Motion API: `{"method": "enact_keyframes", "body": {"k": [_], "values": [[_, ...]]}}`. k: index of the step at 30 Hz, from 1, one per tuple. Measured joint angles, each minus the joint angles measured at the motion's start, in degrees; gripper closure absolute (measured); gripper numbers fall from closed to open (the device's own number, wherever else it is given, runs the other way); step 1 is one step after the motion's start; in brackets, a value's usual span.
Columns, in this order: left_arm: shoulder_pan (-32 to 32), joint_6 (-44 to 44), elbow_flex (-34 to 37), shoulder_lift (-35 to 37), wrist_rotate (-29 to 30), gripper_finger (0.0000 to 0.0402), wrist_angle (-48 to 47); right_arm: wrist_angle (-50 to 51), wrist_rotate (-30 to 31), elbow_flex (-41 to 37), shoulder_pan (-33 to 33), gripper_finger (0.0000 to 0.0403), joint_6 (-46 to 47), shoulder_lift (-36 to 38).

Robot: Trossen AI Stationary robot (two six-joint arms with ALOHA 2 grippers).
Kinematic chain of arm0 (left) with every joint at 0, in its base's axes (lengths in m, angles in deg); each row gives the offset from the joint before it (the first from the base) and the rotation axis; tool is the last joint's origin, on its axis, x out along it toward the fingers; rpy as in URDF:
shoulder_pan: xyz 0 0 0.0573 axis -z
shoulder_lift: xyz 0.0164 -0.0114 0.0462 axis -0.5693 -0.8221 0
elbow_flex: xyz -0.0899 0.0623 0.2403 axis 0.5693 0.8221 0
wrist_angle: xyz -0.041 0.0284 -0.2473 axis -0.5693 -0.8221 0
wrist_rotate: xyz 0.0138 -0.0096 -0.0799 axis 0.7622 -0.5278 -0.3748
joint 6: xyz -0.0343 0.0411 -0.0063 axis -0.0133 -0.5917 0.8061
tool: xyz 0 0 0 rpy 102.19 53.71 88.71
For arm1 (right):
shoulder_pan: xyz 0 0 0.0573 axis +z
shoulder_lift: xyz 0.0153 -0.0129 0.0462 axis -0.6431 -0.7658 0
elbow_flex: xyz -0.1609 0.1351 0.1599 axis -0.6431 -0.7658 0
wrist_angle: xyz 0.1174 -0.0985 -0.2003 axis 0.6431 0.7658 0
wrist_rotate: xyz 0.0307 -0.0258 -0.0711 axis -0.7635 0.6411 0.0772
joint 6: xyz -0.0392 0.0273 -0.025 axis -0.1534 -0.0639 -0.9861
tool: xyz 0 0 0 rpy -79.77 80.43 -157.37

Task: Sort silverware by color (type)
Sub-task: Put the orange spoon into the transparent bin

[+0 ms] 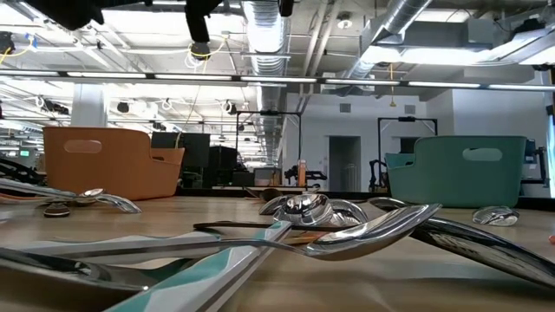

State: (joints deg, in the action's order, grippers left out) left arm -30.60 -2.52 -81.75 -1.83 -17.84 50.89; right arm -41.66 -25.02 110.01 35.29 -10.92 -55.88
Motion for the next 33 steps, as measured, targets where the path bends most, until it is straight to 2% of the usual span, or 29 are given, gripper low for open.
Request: {"method": "enact_keyframes", "body": {"k": [9,12,16,20,23,28,33], "values": [[-1.85,-1.42,-6.31,-4.95,-9.47,0.0206,-1.27,3.51,-0.31,0.07,0.7,0.0375,0.16,0.11],[-2.49,-1.41,-8.4,-6.75,-11.48,0.0225,-2.67,3.73,-0.61,0.07,0.87,0.0375,0.18,0.13],[-2.52,-1.59,-8.91,-6.71,-10.88,0.0268,-4.31,4.36,0.45,0.07,1.22,0.0376,0.35,0.64],[-2.54,-0.59,-9.0,-5.51,-10.45,0.0271,-5.47,4.23,0.81,0.02,1.22,0.0377,0.38,1.22],[-2.32,0.74,-9.04,-4.61,-11.11,0.0249,-5.79,3.5,1.06,0.02,1.26,0.0376,-0.35,1.6],[-1.76,1.42,-9.13,-3.65,-16.54,0.0182,-3.89,-2.02,-5.93,0.15,1.26,0.0373,-0.44,2.39],[-1.4,1.59,-9.39,-3.92,-16.56,0.0179,-4.17,-1.62,-6.01,0.01,1.61,0.0373,0.23,2.03]]}}
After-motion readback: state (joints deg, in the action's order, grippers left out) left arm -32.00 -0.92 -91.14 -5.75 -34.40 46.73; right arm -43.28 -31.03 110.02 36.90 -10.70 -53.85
